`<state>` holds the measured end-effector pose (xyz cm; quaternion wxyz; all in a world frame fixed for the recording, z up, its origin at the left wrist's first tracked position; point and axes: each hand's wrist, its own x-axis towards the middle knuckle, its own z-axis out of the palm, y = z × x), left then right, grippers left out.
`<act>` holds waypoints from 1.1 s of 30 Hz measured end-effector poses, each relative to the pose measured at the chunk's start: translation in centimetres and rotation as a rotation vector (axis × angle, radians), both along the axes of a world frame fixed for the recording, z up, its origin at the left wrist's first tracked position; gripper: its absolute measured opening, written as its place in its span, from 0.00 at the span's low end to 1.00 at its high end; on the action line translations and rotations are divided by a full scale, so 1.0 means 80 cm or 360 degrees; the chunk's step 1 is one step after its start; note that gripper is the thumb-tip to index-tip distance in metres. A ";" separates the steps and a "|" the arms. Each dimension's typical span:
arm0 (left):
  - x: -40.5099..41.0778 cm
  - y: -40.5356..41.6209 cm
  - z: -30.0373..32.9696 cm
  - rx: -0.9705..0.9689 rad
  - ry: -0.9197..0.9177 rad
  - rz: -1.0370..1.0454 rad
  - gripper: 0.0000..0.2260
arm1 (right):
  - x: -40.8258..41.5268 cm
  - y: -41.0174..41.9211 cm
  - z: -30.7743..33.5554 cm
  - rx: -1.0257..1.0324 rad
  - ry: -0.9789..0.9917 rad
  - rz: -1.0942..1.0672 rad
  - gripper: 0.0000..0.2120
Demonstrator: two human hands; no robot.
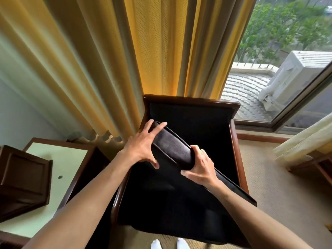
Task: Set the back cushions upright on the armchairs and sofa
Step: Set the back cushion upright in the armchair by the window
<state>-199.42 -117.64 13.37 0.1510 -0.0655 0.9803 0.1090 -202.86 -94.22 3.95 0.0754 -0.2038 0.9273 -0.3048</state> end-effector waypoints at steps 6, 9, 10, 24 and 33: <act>-0.034 0.036 -0.004 -0.0516 0.0042 -0.0037 0.51 | 0.017 0.071 -0.035 0.0339 -0.0033 0.0070 0.55; -0.045 0.047 -0.009 -0.0562 0.0051 -0.0161 0.46 | 0.016 0.077 -0.041 0.0364 -0.0049 -0.0037 0.49; -0.046 0.044 -0.008 -0.0536 0.0108 -0.0191 0.43 | 0.008 0.073 -0.035 0.0375 -0.0037 -0.0026 0.46; 0.026 -0.023 -0.069 -0.0099 0.0376 0.0129 0.33 | -0.046 0.044 0.027 0.0793 0.0237 0.0526 0.33; 0.107 -0.016 -0.163 -0.0100 -0.0061 0.0390 0.39 | 0.014 0.021 -0.058 0.0883 -0.0014 0.0605 0.34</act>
